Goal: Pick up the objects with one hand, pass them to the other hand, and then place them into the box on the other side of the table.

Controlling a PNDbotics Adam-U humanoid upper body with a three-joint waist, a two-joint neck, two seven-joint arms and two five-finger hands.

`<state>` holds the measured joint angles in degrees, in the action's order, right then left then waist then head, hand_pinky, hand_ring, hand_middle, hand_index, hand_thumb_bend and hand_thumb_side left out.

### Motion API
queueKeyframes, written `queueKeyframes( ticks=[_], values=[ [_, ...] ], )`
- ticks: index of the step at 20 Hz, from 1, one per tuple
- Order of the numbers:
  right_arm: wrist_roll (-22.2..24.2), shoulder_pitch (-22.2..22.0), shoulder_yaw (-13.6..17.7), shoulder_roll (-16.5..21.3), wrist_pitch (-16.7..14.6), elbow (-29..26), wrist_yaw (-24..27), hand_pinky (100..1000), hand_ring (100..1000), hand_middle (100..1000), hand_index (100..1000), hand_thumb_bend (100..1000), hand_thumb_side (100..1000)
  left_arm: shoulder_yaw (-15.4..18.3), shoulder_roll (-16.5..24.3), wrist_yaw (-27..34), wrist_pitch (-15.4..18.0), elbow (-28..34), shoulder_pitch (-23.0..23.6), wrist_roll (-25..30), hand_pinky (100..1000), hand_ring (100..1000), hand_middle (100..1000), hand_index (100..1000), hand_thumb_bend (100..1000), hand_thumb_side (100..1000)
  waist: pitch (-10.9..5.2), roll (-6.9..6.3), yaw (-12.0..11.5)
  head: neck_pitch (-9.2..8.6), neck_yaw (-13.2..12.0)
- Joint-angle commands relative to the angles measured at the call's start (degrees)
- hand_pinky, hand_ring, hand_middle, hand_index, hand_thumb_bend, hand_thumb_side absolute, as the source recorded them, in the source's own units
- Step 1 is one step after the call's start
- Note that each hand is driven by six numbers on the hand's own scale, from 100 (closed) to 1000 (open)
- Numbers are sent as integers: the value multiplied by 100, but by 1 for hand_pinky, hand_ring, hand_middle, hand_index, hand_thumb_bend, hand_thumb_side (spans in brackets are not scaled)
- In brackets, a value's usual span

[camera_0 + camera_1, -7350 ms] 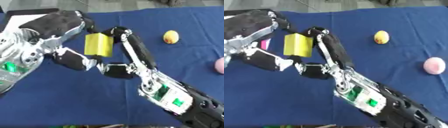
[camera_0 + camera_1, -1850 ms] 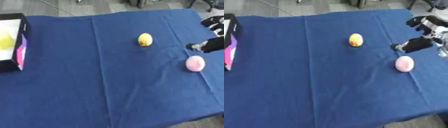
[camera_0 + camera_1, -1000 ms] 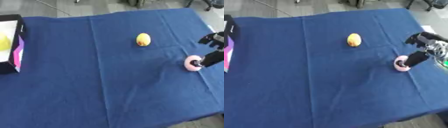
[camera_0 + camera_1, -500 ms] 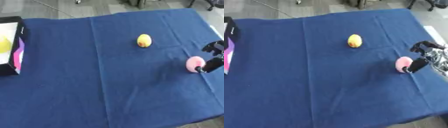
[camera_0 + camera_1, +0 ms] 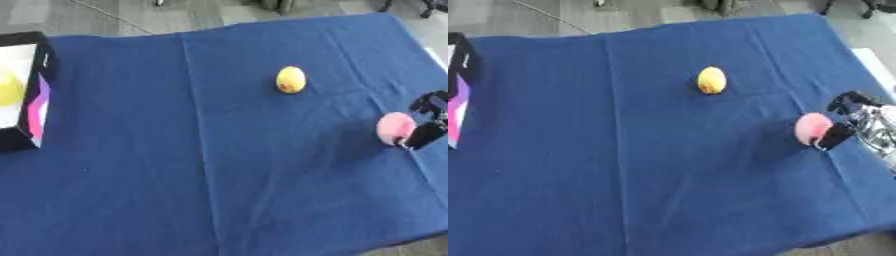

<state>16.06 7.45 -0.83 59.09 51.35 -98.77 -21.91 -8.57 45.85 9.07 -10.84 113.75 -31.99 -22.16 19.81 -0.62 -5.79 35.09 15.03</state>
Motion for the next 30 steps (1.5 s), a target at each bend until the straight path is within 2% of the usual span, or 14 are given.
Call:
queueKeyframes(
  ticks=[1, 5, 8, 11, 12, 14, 17, 21, 23, 25, 30],
  values=[
    [-186, -4, 26, 86, 62, 126, 19, 849, 812, 771, 800, 368, 100, 17, 85, -55, 31, 84, -69, 1, 801, 757, 674, 852, 783, 519, -78, 3, -20, -87, 10],
    [-431, -30, -9, 9, 62, 121, 176, 836, 778, 679, 718, 232, 100, 16, 79, -59, -1, 84, -54, -20, 801, 757, 669, 850, 782, 518, -81, 19, -35, -55, 19],
    [-708, -56, -23, -35, 62, 93, 328, 828, 744, 571, 630, 216, 100, 6, 76, -55, -11, 84, -54, -22, 801, 756, 666, 849, 781, 519, -91, 32, -39, -38, 16],
    [-1009, -86, -33, -66, 62, -15, 519, 813, 710, 515, 576, 199, 100, 1, 89, -62, -21, 84, -39, -19, 801, 756, 663, 848, 781, 518, -106, 40, -37, -10, 0],
    [-1116, -98, -32, -70, 62, -64, 593, 799, 684, 491, 542, 151, 100, 1, 95, -63, -28, 84, -31, -20, 801, 756, 661, 847, 780, 517, -112, 44, -35, 6, -2],
    [-1319, -133, -28, -65, 62, -210, 762, 788, 665, 472, 518, 100, 100, -2, 103, -62, -45, 84, -10, -23, 801, 755, 656, 846, 780, 517, -129, 52, -30, 43, -13],
    [-1627, -200, 32, -12, 62, -573, 999, 773, 650, 467, 512, 100, 100, -3, 141, -76, -63, 84, 28, -19, 801, 755, 656, 845, 778, 517, -172, 62, -7, 103, -29],
    [-2118, -302, 151, 79, 62, -1349, 1231, 759, 638, 462, 507, 100, 100, 26, 198, -87, -80, 84, 69, -42, 801, 755, 656, 845, 776, 517, -252, 69, 44, 170, -80],
    [-2328, -212, 134, 109, 60, -1526, 1339, 755, 634, 461, 507, 100, 100, 35, 219, -90, -101, 84, 86, -45, 801, 756, 658, 845, 771, 519, -302, 68, 55, 204, -114],
    [-2492, -67, 43, 105, -99, -1569, 1430, 757, 629, 460, 508, 100, 100, 50, 236, -99, -144, 84, 101, -54, 801, 756, 661, 845, 768, 520, -352, 61, 57, 239, -164],
    [-2726, 295, -272, -77, -940, -1582, 1525, 750, 619, 458, 508, 100, 100, 104, 273, -53, -253, 84, 95, -79, 804, 760, 678, 851, 762, 525, -450, 15, 25, 285, -370]
  ],
)
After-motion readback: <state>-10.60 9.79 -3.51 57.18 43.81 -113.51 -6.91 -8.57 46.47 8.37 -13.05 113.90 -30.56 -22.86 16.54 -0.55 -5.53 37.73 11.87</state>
